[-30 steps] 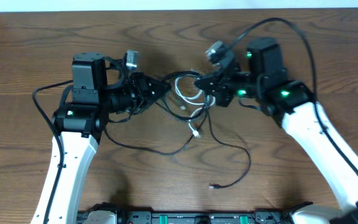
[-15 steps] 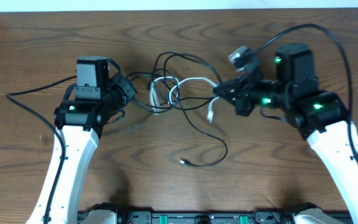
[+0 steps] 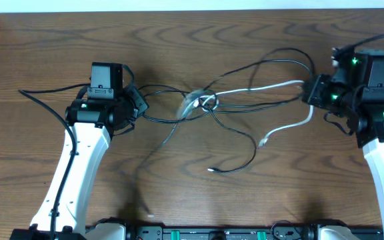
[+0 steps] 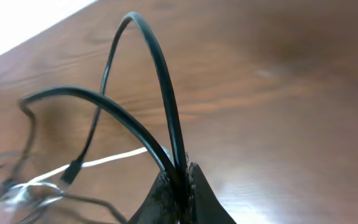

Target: Untangle cables

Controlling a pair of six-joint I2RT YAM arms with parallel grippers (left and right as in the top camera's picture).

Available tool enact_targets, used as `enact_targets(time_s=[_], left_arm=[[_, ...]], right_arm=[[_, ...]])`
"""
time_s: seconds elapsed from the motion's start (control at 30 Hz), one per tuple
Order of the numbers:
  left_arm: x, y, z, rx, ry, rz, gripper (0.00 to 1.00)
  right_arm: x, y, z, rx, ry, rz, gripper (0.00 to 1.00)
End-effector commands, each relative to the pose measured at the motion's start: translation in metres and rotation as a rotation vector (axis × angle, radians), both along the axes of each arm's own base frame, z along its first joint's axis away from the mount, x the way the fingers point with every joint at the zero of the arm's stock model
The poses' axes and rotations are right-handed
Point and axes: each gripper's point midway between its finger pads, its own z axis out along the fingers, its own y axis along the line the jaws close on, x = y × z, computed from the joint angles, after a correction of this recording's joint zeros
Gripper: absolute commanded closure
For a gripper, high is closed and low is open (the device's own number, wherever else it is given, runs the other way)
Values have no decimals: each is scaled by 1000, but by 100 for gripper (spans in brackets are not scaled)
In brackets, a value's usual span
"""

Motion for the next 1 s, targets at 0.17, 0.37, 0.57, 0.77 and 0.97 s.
enact_targets(time_s=[0.17, 0.37, 0.57, 0.77, 0.97], left_arm=[[16, 8, 14, 93, -102, -80, 93], [24, 8, 45, 103, -233, -94, 93], [20, 8, 96, 97, -407, -83, 93], [2, 7, 139, 67, -536, -63, 93], [-20, 2, 180, 11, -669, -68, 93]], right_arm=[[7, -77, -47, -180, 166, -310, 99], [13, -78, -84, -119, 278, -279, 99], [23, -59, -100, -73, 290, -128, 99], [21, -57, -102, -87, 293, -82, 97], [22, -57, -101, -90, 289, -76, 69]])
